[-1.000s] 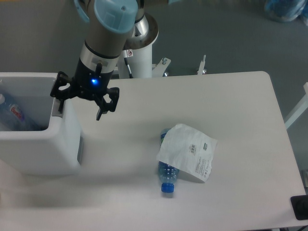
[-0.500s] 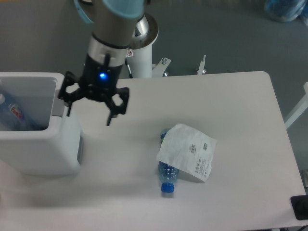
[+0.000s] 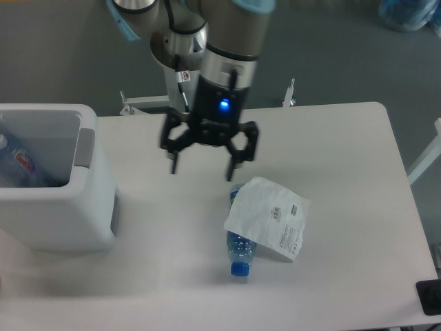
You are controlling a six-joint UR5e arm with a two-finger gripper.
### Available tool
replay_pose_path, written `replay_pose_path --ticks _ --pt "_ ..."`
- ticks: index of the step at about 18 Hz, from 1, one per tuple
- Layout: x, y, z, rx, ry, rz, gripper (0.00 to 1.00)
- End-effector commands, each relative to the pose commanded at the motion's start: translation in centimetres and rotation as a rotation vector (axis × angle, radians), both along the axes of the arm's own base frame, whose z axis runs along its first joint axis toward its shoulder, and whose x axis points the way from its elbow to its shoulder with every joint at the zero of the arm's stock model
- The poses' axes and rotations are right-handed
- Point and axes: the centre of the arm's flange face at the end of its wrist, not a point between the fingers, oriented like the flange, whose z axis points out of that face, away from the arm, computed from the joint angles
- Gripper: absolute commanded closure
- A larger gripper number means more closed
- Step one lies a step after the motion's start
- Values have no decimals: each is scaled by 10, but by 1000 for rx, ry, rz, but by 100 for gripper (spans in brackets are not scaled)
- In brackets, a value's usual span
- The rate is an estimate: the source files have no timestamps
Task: Open the trash can
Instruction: 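Raise the gripper and move it back above the bottle and paper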
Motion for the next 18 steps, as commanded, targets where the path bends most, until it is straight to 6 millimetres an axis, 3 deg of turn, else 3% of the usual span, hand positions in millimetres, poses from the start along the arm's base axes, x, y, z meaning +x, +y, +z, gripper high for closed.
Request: replay_pose_path --ticks 6,10,16,18 --pt "-27 3 -39 -63 106 -268 0" --pt "-46 -8 -49 -96 116 -260 0" --pt "-51 -20 -65 -185 178 -374 0" --pt "-59 -28 -79 -249 186 -392 0"
